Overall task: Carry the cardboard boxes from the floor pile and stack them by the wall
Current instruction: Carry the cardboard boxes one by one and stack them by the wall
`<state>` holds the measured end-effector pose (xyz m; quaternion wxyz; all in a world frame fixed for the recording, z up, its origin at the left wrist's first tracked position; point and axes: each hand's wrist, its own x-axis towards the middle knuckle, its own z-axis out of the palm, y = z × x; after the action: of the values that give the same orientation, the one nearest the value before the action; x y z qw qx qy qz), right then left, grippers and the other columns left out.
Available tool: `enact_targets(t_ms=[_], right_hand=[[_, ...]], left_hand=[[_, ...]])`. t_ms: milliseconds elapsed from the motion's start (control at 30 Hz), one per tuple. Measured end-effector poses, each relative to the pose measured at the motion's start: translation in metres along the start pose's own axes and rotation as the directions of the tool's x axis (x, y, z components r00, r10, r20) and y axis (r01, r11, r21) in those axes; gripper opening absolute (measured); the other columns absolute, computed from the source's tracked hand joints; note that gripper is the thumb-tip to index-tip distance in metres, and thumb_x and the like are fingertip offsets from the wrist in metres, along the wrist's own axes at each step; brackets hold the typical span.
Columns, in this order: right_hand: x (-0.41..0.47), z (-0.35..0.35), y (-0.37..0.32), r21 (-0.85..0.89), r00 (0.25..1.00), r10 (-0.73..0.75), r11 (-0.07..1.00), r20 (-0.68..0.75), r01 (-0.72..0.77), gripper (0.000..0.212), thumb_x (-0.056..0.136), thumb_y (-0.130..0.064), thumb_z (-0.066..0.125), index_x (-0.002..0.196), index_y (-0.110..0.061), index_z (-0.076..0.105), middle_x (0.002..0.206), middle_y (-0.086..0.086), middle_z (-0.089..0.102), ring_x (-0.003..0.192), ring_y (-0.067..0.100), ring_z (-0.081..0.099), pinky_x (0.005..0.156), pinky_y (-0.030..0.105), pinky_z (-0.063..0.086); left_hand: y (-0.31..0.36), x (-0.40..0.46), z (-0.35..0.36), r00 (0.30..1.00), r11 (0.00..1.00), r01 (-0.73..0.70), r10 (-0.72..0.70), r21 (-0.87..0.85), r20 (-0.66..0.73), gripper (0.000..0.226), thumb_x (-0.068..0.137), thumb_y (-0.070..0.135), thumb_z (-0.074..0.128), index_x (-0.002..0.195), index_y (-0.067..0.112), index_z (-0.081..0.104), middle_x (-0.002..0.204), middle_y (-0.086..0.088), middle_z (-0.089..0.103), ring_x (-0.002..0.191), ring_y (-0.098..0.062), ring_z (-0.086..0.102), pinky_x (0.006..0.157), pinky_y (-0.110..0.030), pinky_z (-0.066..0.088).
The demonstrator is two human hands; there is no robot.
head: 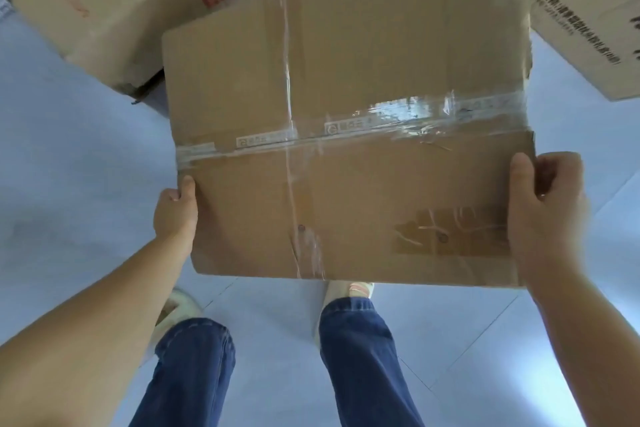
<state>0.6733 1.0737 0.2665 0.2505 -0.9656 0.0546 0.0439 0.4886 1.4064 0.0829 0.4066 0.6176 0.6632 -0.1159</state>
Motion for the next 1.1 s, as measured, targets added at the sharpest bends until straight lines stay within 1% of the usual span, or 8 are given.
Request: enact_targets(t_ms=[133,333,467,600,867,967,1033,1100], right_hand=[[-0.007,-0.016,-0.026,0.044,0.986,0.157,0.986,0.045,-0.159,0.029,0.098,-0.042,0.044,0.092,-0.014,0.047,0.071,-0.010,0.045,0.075,0.022,0.045,0.068,0.031,0.030],[-0.069,-0.062,-0.075,0.027,0.941,0.252,0.964,0.226,-0.264,0.030,0.098,-0.039,0.044,0.090,-0.011,0.050,0.074,-0.003,0.051,0.075,0.025,0.049,0.065,0.033,0.032],[-0.112,-0.109,-0.125,0.072,0.940,0.207,0.969,0.272,-0.235,0.028,0.097,-0.041,0.045,0.091,-0.014,0.049,0.076,-0.006,0.052,0.068,0.012,0.047,0.055,0.029,0.032],[-0.122,-0.167,-0.188,0.129,0.957,0.081,0.984,0.280,-0.121,0.028,0.096,-0.042,0.046,0.091,-0.015,0.049,0.076,-0.006,0.051,0.067,0.009,0.046,0.054,0.027,0.033],[-0.103,-0.241,-0.271,0.221,0.963,-0.190,0.964,0.191,0.146,0.031,0.093,-0.049,0.047,0.088,-0.018,0.051,0.073,-0.008,0.051,0.064,0.011,0.046,0.053,0.029,0.032],[-0.089,-0.248,-0.294,0.249,0.935,-0.294,0.938,0.200,0.242,0.029,0.093,-0.048,0.049,0.090,-0.019,0.053,0.076,-0.010,0.052,0.066,0.008,0.046,0.054,0.026,0.032],[-0.079,-0.248,-0.307,0.260,0.898,-0.364,0.918,0.246,0.301,0.031,0.092,-0.050,0.049,0.090,-0.020,0.054,0.077,-0.009,0.053,0.069,0.013,0.048,0.059,0.029,0.036],[-0.071,-0.248,-0.316,0.276,0.845,-0.439,0.890,0.306,0.363,0.031,0.093,-0.048,0.050,0.089,-0.018,0.055,0.077,-0.007,0.053,0.069,0.014,0.048,0.061,0.032,0.037]], left_hand=[[0.006,-0.037,-0.087,0.983,0.992,-0.123,0.125,0.020,-0.131,0.046,0.098,0.042,0.037,0.065,0.012,0.037,0.065,-0.004,0.042,0.065,-0.025,0.040,0.058,-0.036,0.029],[-0.001,-0.107,-0.235,0.949,0.983,-0.131,0.161,0.128,-0.272,0.042,0.098,0.032,0.037,0.083,-0.003,0.055,0.086,-0.022,0.055,0.087,-0.037,0.050,0.080,-0.045,0.039],[-0.007,-0.170,-0.326,0.926,0.993,-0.118,0.109,-0.003,-0.361,0.036,0.095,0.026,0.038,0.066,0.006,0.042,0.064,-0.011,0.039,0.071,-0.028,0.038,0.065,-0.041,0.033],[0.004,-0.225,-0.406,0.934,0.971,-0.123,0.044,-0.205,-0.354,0.035,0.090,0.032,0.039,0.060,0.016,0.028,0.061,-0.003,0.027,0.057,-0.019,0.025,0.059,-0.036,0.023],[0.000,-0.318,-0.498,0.951,0.837,-0.148,-0.026,-0.527,-0.308,0.029,0.088,0.039,0.045,0.071,0.016,0.049,0.076,-0.009,0.042,0.072,-0.023,0.037,0.064,-0.035,0.029],[-0.008,-0.357,-0.497,0.903,0.805,-0.184,-0.088,-0.563,-0.421,0.035,0.091,0.034,0.045,0.095,0.003,0.062,0.104,-0.024,0.059,0.096,-0.041,0.052,0.086,-0.045,0.044],[-0.015,-0.387,-0.490,0.846,0.783,-0.216,-0.149,-0.584,-0.512,0.031,0.091,0.032,0.043,0.078,0.010,0.061,0.083,-0.016,0.057,0.083,-0.036,0.048,0.073,-0.040,0.043],[-0.025,-0.419,-0.478,0.787,0.760,-0.227,-0.224,-0.608,-0.574,0.029,0.091,0.033,0.041,0.069,0.015,0.044,0.066,-0.007,0.034,0.070,-0.023,0.031,0.057,-0.034,0.025]])
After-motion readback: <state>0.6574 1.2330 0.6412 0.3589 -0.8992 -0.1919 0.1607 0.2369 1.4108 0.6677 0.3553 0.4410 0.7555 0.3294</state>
